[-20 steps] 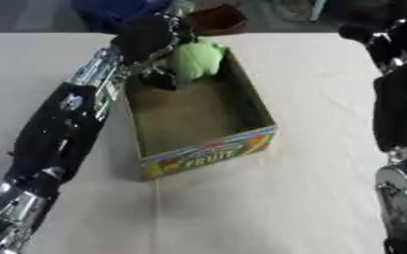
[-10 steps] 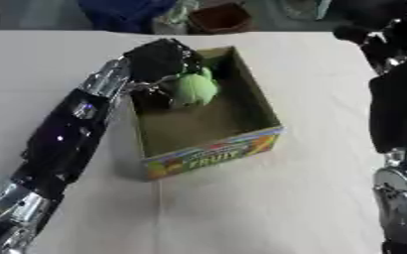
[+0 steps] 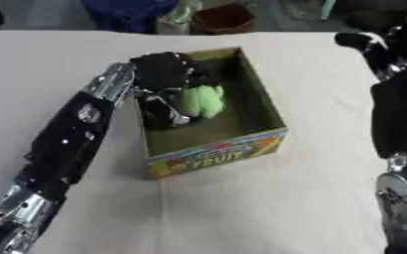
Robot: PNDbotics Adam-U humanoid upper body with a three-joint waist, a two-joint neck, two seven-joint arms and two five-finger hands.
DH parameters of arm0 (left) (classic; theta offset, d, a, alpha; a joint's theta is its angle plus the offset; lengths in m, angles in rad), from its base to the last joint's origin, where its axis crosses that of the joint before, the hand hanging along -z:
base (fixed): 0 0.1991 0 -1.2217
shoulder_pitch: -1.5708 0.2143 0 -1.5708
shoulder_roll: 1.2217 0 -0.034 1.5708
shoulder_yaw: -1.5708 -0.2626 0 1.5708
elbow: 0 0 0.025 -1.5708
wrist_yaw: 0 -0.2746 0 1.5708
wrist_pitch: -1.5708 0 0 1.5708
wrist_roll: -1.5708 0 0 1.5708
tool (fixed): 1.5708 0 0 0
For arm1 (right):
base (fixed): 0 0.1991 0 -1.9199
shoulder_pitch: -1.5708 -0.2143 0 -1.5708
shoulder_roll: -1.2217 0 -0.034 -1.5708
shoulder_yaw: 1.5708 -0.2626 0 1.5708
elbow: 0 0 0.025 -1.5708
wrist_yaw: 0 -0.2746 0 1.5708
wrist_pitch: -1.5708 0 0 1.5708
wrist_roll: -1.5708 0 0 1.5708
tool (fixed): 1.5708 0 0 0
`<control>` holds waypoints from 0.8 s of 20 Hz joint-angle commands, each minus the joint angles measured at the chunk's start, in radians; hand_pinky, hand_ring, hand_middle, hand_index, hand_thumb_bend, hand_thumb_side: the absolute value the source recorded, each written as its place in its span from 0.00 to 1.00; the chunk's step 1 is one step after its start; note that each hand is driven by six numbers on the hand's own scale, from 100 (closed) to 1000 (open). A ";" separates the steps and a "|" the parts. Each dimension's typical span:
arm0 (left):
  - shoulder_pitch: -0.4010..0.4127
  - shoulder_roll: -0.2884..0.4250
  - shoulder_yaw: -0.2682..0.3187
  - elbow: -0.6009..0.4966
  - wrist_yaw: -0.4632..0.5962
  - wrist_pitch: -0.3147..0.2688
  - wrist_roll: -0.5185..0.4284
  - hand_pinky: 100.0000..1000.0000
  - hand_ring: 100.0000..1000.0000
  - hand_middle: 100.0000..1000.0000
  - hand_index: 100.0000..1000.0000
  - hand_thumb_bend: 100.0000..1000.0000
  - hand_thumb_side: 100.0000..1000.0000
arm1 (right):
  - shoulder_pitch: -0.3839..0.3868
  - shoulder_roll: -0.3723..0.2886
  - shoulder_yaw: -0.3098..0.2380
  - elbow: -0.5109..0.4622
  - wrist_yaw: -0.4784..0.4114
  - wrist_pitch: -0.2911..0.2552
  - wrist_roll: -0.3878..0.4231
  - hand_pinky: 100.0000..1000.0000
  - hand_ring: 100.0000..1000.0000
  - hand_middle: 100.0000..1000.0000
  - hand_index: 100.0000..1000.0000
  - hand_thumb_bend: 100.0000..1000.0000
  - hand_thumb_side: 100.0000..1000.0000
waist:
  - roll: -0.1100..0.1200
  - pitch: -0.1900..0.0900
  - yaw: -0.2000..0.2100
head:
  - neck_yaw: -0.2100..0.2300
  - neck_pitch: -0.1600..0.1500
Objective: Pick up objects on the table and place them in the box.
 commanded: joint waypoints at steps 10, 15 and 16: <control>0.007 0.045 0.050 -0.149 0.246 0.133 0.127 0.63 0.73 0.72 0.86 0.52 0.87 | 0.007 -0.028 -0.019 -0.020 0.011 -0.013 -0.020 0.63 0.67 0.48 0.83 0.00 0.97 | 0.001 -0.025 0.037 | -0.032 0.010; 0.019 0.079 0.041 -0.312 0.589 0.228 0.023 0.61 0.69 0.63 0.81 0.10 0.77 | 0.011 -0.044 -0.031 -0.020 0.011 -0.042 -0.034 0.63 0.67 0.49 0.83 0.00 0.97 | 0.002 -0.029 0.062 | -0.050 0.024; 0.021 0.085 0.041 -0.350 0.672 0.255 0.000 0.60 0.67 0.61 0.79 0.02 0.75 | 0.011 -0.046 -0.032 -0.020 0.010 -0.045 -0.035 0.63 0.67 0.49 0.83 0.00 0.97 | 0.002 -0.031 0.066 | -0.053 0.025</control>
